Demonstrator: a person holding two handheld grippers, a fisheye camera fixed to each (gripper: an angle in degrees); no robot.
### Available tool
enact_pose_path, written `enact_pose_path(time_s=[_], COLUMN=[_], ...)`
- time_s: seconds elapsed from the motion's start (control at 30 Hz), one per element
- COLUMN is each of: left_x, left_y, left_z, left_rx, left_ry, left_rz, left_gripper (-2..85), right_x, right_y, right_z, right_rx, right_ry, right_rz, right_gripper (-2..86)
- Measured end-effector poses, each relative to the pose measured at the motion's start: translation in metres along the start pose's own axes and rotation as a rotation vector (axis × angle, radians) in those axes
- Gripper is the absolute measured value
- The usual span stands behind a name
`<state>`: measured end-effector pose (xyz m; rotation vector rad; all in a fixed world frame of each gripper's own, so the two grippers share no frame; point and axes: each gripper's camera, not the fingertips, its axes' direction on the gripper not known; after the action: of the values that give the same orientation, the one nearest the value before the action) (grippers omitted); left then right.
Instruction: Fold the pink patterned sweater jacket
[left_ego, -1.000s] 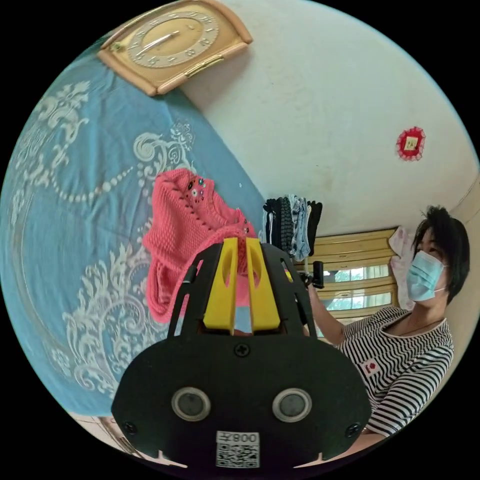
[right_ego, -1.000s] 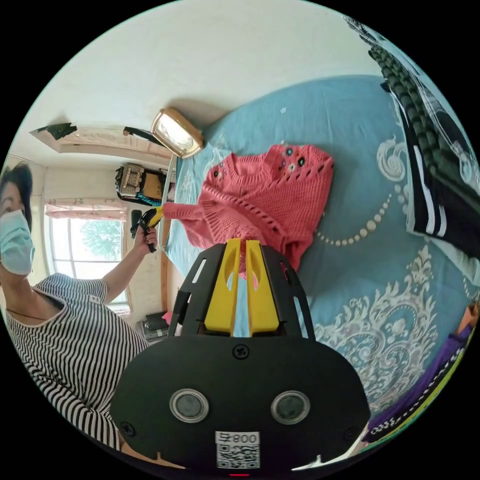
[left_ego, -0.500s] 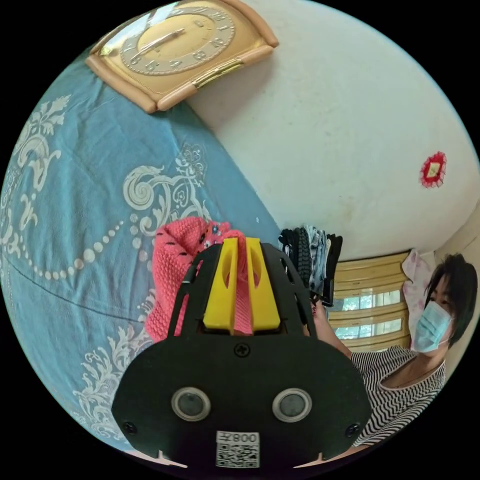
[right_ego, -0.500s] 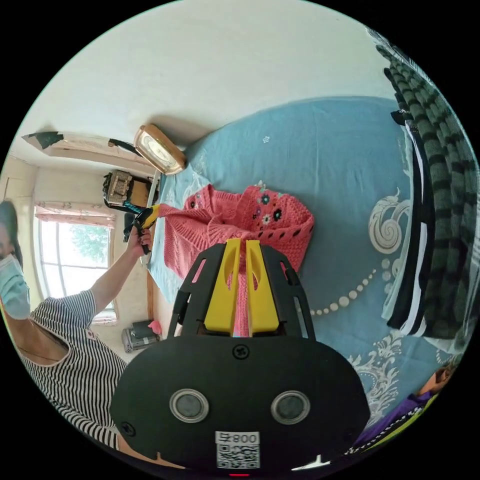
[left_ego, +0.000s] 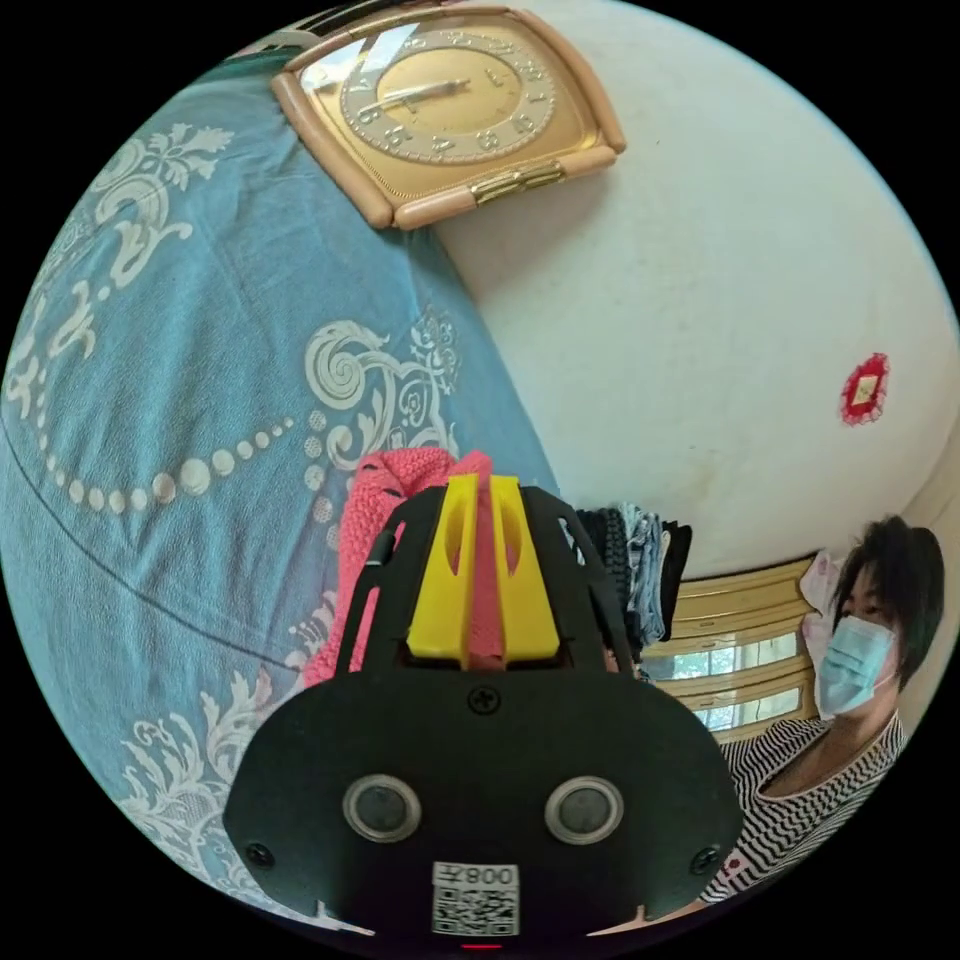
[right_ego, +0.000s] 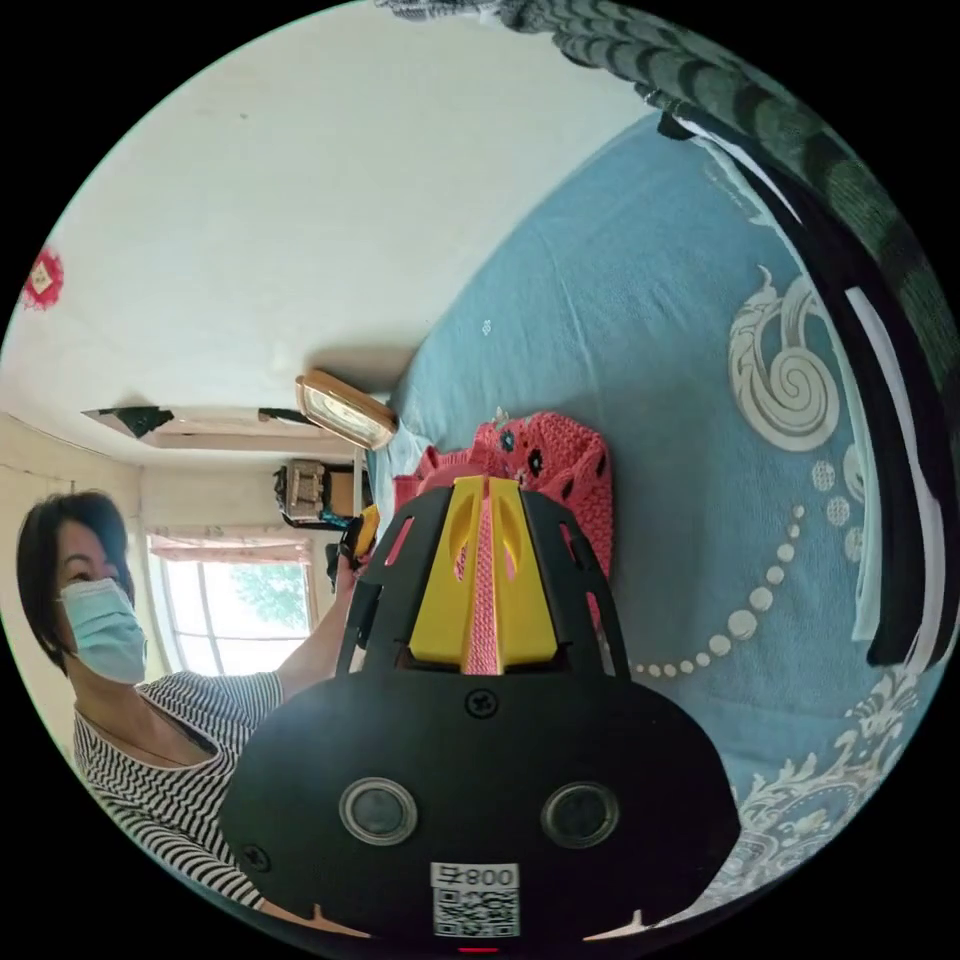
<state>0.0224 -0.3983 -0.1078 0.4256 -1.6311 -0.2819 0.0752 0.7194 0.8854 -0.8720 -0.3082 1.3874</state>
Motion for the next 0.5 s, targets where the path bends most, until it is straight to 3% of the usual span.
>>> enact_pose_path(time_s=[0.1,0.2,0.37,0.5], left_x=[0.018,0.049,0.081,0.082], left_y=[0.009,0.016,0.014,0.009], left_z=[0.014,0.053,0.121,0.161], left_rx=[-0.056,-0.230,-0.347,-0.365], left_ry=[0.054,-0.073,-0.410,-0.464], left_rz=[0.057,0.189,0.354,0.389], left_gripper=[0.8,0.5,0.3,0.2], right_x=[-0.024,-0.066,-0.124,-0.140], right_y=[0.015,0.023,0.019,0.023], right_z=[-0.003,0.017,0.091,0.129], right_rx=[0.084,0.038,-0.121,-0.144], right_ry=[0.016,0.165,0.704,0.833], right_rz=[-0.043,-0.167,-0.406,-0.503], right_gripper=[0.3,0.1,0.2,0.2])
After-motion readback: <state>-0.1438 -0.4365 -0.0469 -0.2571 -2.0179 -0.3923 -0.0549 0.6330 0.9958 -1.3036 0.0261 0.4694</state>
